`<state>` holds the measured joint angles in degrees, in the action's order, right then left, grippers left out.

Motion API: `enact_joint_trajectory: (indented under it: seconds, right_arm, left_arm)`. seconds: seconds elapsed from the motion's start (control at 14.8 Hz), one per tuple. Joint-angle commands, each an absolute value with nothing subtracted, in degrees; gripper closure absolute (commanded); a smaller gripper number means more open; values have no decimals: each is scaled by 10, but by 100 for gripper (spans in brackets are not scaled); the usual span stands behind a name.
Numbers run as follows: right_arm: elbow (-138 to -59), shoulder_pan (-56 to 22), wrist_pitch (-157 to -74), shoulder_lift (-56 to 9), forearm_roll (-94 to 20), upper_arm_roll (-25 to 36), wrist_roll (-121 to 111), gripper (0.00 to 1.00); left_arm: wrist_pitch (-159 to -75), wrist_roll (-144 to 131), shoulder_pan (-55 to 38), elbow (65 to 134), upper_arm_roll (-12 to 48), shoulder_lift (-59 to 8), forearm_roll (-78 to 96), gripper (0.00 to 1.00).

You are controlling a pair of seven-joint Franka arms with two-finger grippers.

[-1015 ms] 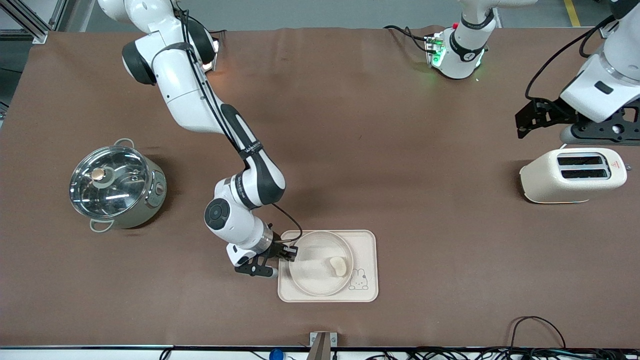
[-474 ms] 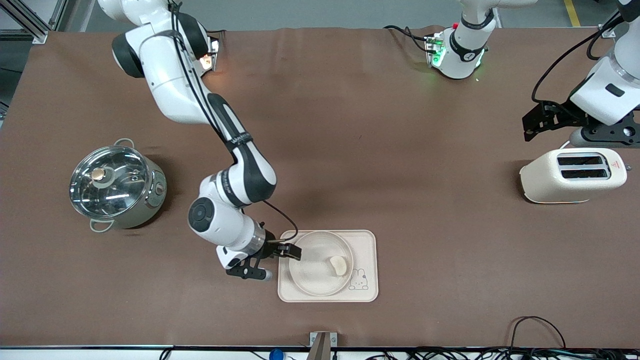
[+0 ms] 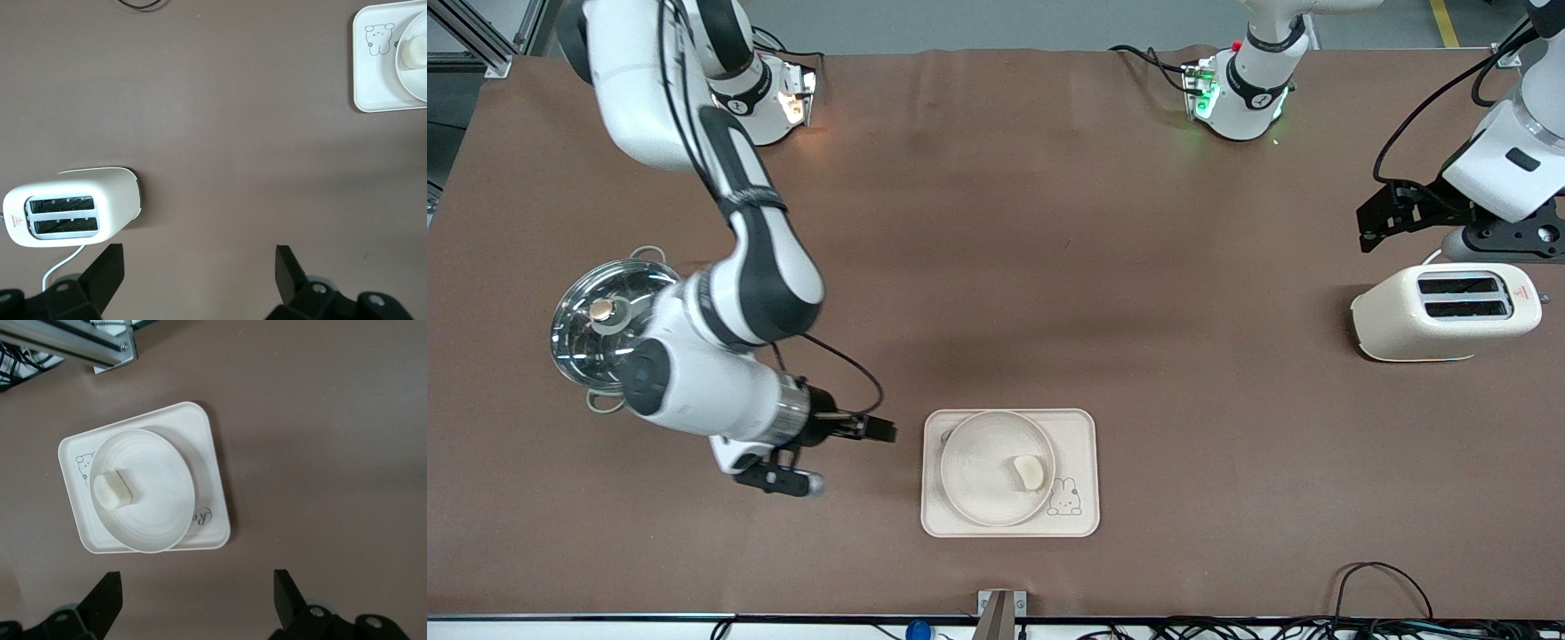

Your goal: Place bun in plate and plate on tray

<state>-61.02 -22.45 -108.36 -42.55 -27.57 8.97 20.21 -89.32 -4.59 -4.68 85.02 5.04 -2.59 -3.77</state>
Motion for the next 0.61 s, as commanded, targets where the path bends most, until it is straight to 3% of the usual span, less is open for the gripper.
enact_joint_trajectory:
  seconds: [0.0, 0.2, 0.54]
  right_arm:
    - [-834, -226, -1097, -241, -228, 98, 182, 0]
    - [-929, -196, -1084, -123, -163, 99, 138, 0]
    - [-934, -138, -972, -29, -60, 99, 81, 0]
  left_arm:
    - [-892, -34, -47, 839, 47, -28, -28, 0]
    - [-893, -36, -44, 839, 47, -28, -19, 0]
    - [-893, -35, -17, 842, 47, -28, 3, 0]
